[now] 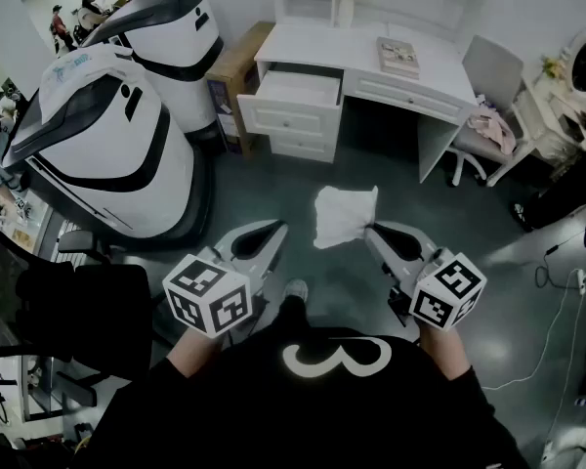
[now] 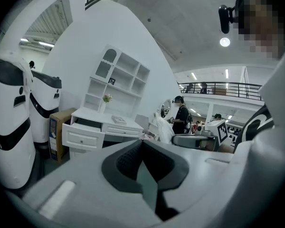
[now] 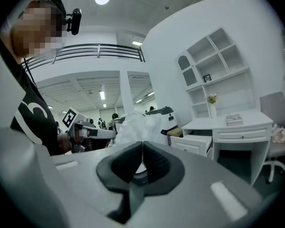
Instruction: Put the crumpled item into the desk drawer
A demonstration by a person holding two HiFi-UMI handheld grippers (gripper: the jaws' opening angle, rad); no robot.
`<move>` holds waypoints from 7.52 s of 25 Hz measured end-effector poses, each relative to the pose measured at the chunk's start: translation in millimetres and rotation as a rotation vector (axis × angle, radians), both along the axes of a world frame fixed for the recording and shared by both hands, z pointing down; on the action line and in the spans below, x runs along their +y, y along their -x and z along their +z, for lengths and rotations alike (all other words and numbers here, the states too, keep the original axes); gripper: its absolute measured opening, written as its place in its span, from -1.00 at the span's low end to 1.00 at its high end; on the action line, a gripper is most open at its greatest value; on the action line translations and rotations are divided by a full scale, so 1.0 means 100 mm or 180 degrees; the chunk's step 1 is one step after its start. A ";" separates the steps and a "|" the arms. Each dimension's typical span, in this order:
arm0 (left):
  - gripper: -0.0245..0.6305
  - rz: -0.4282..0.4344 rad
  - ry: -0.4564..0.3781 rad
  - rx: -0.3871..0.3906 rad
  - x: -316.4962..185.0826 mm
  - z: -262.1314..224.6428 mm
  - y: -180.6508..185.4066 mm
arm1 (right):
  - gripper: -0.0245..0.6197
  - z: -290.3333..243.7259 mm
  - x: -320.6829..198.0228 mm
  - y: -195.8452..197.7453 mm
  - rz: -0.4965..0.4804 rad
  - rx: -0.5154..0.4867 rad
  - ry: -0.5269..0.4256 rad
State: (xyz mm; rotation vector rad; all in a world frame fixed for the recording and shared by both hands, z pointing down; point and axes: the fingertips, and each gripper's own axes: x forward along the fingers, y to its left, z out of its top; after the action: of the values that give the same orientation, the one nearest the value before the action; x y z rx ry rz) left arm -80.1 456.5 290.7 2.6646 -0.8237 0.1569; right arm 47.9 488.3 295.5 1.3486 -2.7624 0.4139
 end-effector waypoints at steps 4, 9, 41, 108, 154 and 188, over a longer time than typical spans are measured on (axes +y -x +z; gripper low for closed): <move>-0.90 0.0003 -0.0029 -0.0002 0.00 -0.04 0.01 | -0.90 -0.03 0.01 0.02 0.0005 0.0011 -0.0020; -0.90 -0.0031 -0.0009 -0.0031 -0.04 0.01 0.01 | -0.90 -0.01 0.00 0.02 0.0018 0.0047 -0.0050; -0.90 0.0125 0.0374 -0.0129 -3.35 0.45 -0.31 | -0.90 0.44 -3.30 -0.31 0.0250 -0.0041 0.0351; -0.90 -0.0785 0.1310 -0.0329 -7.57 1.78 -0.37 | -0.90 2.62 -7.98 -0.32 -0.0608 0.0490 0.1857; -0.90 -0.1232 0.1706 -0.0451 -7.70 2.28 0.22 | -0.80 4.55 -8.19 -0.52 -0.0364 0.0935 0.3115; -0.90 -0.0554 0.0889 -0.0154 -7.07 1.16 -0.37 | -0.85 1.18 -7.36 -0.37 -0.0467 0.0060 0.0856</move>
State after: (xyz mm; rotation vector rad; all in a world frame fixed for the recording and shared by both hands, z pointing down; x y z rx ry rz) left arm -42.9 -250.7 407.0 2.3261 -0.9672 0.2722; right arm 85.0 -247.4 413.4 1.0759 -2.6479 0.7276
